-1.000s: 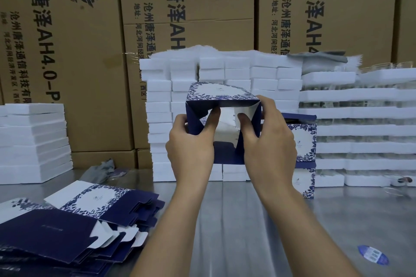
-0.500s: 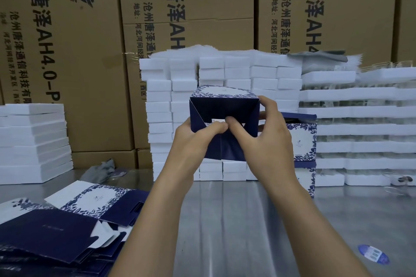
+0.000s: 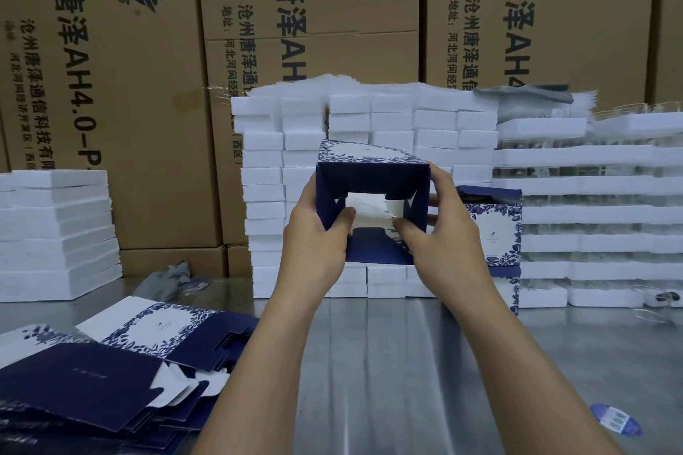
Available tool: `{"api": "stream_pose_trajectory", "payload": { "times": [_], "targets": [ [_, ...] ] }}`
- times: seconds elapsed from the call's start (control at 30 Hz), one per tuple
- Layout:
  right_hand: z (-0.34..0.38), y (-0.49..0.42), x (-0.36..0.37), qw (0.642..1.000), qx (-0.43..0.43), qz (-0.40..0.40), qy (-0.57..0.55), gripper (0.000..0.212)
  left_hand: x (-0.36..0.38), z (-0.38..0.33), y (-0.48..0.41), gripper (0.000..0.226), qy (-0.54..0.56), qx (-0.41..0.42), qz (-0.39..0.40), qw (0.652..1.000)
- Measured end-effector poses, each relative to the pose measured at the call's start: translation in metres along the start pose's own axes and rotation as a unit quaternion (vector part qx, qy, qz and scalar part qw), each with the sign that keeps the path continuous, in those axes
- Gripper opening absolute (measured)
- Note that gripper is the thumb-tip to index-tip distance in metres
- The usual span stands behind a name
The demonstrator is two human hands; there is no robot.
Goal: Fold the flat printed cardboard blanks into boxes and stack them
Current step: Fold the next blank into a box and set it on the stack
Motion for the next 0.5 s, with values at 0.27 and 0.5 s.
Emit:
{"api": "stream_pose_trajectory", "payload": {
  "times": [0.27,0.5],
  "targets": [
    [-0.002,-0.002,-0.008,0.997,0.02,0.038,-0.066,0.062,-0.005,-0.005,0.001,0.054,0.082,-0.052,0.005,0.995],
    [-0.003,-0.001,-0.013,0.959,0.111,0.144,-0.218,0.058,-0.014,-0.01,0.002,0.052,0.195,-0.145,0.141,0.96]
  ]
}}
Point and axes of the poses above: each hand's wrist, its own y-axis away from the middle knuckle, its own x-axis out of the palm, z = x × y, the point moved 3 cm from there along -y, towards the middle knuckle, and after that the axes turned 1 degree about -x, right-handed, at the moved point
